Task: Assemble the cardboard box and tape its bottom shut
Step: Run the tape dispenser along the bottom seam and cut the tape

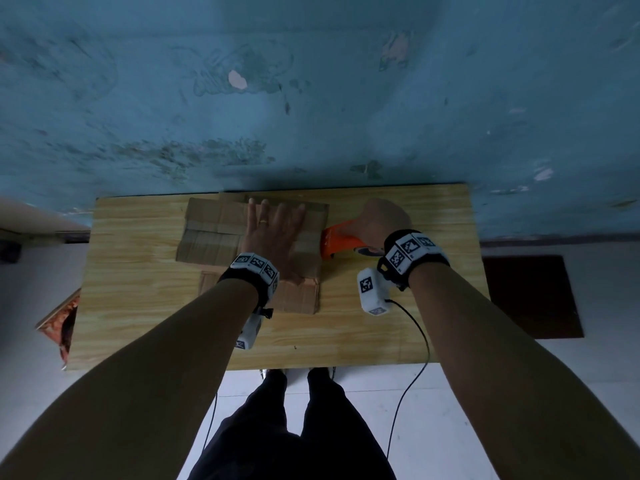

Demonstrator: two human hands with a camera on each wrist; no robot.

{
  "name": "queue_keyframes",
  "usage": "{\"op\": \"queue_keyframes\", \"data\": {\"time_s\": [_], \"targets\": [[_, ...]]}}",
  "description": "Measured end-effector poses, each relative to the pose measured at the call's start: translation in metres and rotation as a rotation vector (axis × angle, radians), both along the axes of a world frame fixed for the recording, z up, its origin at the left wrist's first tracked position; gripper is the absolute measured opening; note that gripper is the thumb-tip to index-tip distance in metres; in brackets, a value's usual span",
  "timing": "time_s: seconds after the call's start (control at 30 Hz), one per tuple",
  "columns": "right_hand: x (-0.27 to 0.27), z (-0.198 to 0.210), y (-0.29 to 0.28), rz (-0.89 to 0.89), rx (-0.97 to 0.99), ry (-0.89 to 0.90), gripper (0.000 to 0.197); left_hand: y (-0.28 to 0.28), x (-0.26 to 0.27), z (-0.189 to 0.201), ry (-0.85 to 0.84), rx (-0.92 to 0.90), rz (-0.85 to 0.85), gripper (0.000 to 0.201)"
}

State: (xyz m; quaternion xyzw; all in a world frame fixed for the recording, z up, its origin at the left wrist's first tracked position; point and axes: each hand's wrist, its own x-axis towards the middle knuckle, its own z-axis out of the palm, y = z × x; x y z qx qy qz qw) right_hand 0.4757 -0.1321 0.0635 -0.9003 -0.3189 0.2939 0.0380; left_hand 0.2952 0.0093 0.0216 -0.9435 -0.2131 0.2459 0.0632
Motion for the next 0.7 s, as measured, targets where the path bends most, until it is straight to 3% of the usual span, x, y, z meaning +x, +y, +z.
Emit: {"op": "queue_keyframes", "data": {"time_s": [0.07, 0.13, 0.37, 0.43, 0.57, 0.7], "targets": [[-0.014, -0.007, 0.001, 0.153, -0.020, -0.121, 0.057, 0.000, 0.000, -0.001, -0.009, 0.005, 0.001, 0.161], [-0.030, -0.021, -0.002, 0.181, -0.019, -0.138, 0.054, 0.001, -0.003, -0.002, -0.005, 0.004, 0.008, 0.160], [-0.023, -0.053, -0.020, -0.132, -0.005, -0.011, 0.062, 0.007, -0.011, -0.010, -0.053, -0.044, 0.024, 0.159], [-0.023, -0.055, -0.022, -0.207, 0.048, -0.067, 0.065, 0.008, -0.013, -0.009, -0.065, -0.044, 0.021, 0.159], [-0.031, -0.067, -0.035, -0.240, 0.122, -0.220, 0.047, 0.010, -0.019, -0.009, -0.103, -0.104, 0.025, 0.158], [-0.043, -0.077, -0.053, -0.291, -0.034, -0.206, 0.047, 0.018, -0.028, -0.008, -0.198, -0.223, 0.073, 0.157]]}}
